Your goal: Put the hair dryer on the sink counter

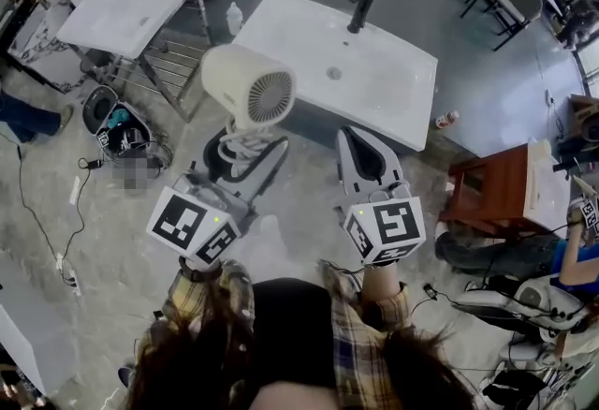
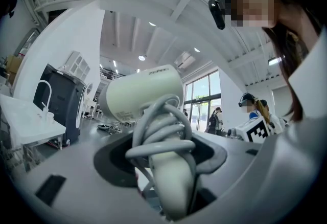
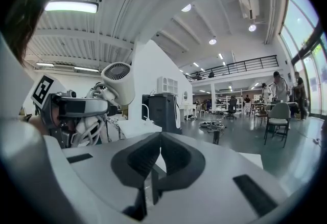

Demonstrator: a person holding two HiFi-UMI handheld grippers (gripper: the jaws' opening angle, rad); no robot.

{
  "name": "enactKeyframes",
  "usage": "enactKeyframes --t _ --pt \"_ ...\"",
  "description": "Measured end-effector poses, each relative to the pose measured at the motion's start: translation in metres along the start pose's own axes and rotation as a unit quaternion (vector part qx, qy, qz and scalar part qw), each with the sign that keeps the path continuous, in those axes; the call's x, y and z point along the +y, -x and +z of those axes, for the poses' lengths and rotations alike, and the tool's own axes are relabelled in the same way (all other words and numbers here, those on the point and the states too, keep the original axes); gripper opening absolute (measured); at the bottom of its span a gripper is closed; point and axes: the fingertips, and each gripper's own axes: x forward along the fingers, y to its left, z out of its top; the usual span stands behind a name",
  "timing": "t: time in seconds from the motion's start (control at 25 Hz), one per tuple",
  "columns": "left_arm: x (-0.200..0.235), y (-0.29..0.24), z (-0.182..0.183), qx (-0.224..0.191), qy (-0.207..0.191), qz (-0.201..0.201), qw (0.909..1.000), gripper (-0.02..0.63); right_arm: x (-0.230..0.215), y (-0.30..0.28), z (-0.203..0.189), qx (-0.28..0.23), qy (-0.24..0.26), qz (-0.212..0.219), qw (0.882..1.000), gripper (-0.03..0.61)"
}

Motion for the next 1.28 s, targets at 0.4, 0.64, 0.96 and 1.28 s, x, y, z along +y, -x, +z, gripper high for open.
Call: enactKeyframes --t 0.4,0.64,0.96,1.28 --pt "0.027 -0.015 -0.012 0.012 0.018 -0.037 0.9991 0.278 -0.001 -0.016 -0.013 0.016 0.000 -0.041 0.999 0.015" --pt "0.031 -0.036 -0.012 0.019 0.024 -0.054 0.9981 0.278 -0.022 -0.018 -0.011 0.021 0.000 -0.067 0.998 0.015" --pt "0.043 -0.093 -0.019 0.026 0.010 -0.059 0.9979 0.278 -0.088 -0.048 -0.014 0.012 -0.008 -0.086 0.996 0.015" --pt "0.060 -0.203 -0.018 0.025 0.011 -0.069 0.9972 0.278 -0.177 -0.106 -0.008 0.020 -0.008 -0.083 0.996 0.015"
